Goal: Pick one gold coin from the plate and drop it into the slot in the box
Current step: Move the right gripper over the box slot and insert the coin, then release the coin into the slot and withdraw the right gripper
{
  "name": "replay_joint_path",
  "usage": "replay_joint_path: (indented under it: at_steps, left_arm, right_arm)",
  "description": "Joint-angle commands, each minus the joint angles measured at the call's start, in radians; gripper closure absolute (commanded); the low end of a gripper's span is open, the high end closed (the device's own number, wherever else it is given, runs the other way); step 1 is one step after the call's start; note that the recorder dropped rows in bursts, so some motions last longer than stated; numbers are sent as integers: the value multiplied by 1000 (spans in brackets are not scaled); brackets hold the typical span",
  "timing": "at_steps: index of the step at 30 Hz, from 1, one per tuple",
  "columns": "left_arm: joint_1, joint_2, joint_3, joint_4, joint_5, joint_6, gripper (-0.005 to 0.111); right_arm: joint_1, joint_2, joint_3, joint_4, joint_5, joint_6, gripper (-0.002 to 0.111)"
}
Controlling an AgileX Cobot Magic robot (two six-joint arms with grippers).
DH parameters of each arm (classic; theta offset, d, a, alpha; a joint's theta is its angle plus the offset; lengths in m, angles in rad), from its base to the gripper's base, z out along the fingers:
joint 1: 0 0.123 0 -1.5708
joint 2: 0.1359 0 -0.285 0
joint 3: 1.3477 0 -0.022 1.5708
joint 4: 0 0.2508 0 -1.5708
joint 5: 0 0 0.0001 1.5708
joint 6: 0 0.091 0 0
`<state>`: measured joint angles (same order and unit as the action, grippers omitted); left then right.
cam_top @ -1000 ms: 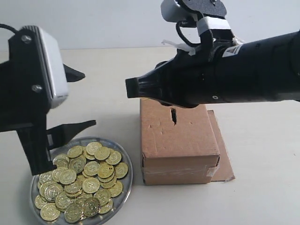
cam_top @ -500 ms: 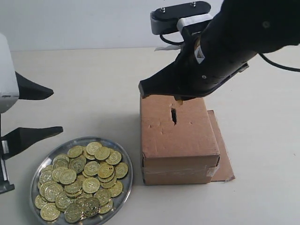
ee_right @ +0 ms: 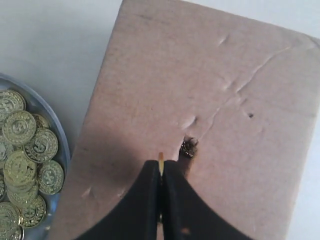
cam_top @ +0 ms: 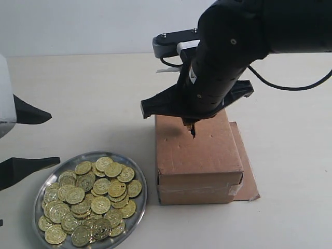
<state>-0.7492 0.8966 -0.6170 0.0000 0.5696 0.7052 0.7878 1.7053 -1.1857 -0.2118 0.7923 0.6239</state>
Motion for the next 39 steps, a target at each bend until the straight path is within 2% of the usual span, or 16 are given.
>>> replay_joint_path:
  at_steps: [1, 30, 32, 39]
  left_arm:
    - [3, -5, 0, -15, 0, -14, 49]
    - [3, -5, 0, -15, 0, -14, 49]
    - [3, -5, 0, -15, 0, -14, 49]
    - [3, -5, 0, -15, 0, -14, 49]
  right_arm:
    - [-29, 10, -8, 5, -8, 43, 108]
    - [-34, 25, -8, -8, 21, 88, 108]
    - [-34, 25, -8, -8, 21, 88, 105]
    - [-34, 25, -8, -8, 10, 90, 78]
